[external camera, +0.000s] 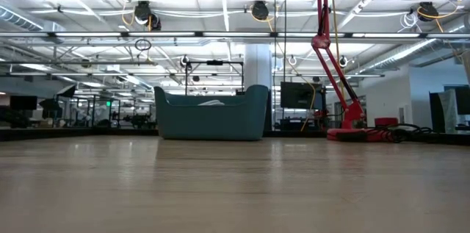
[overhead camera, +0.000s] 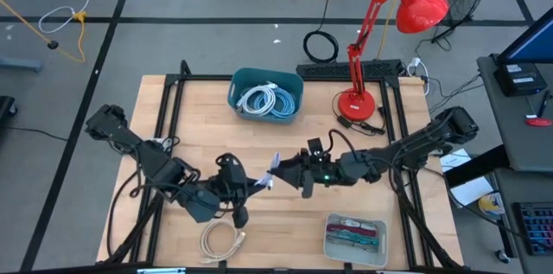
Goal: Sort cables into bins
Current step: Put the purple charger cable into the gray bin
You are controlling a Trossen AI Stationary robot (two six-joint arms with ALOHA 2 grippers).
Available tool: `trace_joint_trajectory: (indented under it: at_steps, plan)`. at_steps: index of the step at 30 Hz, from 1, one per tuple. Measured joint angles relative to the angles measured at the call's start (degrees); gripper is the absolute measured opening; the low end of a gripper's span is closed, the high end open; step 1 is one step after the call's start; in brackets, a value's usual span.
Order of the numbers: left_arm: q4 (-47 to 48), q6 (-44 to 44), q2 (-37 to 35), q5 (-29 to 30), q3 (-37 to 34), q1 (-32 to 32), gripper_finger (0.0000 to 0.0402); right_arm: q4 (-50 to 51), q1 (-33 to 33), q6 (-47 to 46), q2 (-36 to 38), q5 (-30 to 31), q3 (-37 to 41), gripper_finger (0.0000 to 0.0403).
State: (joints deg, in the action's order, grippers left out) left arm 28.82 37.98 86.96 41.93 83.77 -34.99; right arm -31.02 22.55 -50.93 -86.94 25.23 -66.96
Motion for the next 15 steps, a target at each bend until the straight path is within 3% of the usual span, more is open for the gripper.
trace_joint_trajectory:
  at_steps: [9,12,15]
  plan:
    - [0.1,-0.9,0.0,-0.7,0.0,0.7,0.0013,0.7,0.0,0.9,0.0,0.0,0.0,0.0052]
    - [-0.2,-2.7,0.0,-4.7,0.0,0.7,0.0045,1.2,0.1,2.0,0.0,-1.4,0.0,0.0016]
    - [-0.3,-1.8,0.0,-11.0,0.0,0.6,0.0090,1.2,0.1,2.3,0.0,-1.8,0.0,0.0016]
